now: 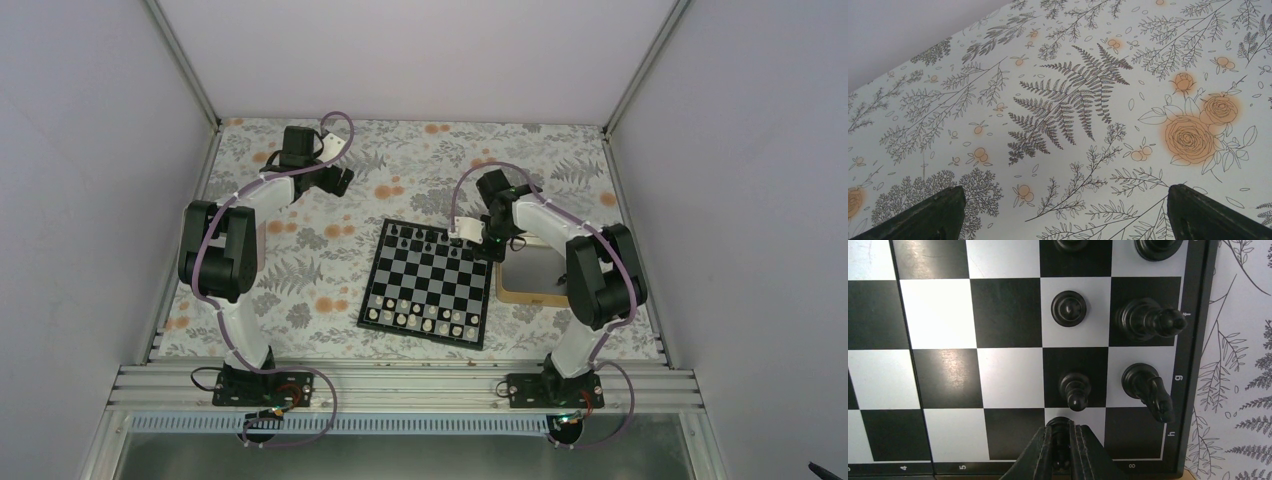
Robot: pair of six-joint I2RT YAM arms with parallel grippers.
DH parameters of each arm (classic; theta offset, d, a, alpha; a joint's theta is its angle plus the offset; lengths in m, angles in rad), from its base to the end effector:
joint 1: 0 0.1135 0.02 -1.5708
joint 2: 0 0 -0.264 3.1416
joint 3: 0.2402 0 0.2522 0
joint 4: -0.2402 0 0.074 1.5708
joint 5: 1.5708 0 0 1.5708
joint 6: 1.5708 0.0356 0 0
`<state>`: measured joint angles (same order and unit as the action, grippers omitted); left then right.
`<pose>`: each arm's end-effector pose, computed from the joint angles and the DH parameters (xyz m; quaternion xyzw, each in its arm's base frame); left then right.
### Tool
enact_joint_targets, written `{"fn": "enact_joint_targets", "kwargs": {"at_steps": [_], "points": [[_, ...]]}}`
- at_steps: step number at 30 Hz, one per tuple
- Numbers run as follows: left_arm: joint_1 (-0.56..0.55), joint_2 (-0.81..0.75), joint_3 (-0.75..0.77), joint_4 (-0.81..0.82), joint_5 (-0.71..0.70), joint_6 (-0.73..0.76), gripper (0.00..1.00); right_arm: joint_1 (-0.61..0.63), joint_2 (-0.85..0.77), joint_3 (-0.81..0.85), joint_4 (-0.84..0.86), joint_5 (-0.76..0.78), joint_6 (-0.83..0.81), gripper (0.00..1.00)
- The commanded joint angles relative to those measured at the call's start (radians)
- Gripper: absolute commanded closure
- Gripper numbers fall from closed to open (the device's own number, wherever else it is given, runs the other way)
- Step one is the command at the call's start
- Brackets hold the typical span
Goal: Set up the chess pieces on the board
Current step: Place the chess piece on the chessboard.
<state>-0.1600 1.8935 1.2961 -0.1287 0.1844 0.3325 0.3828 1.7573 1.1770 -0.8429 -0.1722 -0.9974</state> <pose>0.4151 -0.0736 0.2033 0.2580 0.8717 -0.0485 0.4139 0.2971 0.1262 0.1809 -0.6374 0.7622 0.0595 0.0960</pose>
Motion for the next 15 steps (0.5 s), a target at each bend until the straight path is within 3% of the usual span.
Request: {"fn": "enact_joint_targets", "kwargs": {"at_steps": [1,15], "points": [[0.0,-0.005,-0.001,0.013,0.009,0.012,0.0,-0.01,0.017,0.01,0.005,0.015,0.013,0.89],[0.0,-0.006,-0.003,0.013,0.008,0.013,0.0,-0.019,0.027,0.006,0.035,0.035,0.019,0.86]]}}
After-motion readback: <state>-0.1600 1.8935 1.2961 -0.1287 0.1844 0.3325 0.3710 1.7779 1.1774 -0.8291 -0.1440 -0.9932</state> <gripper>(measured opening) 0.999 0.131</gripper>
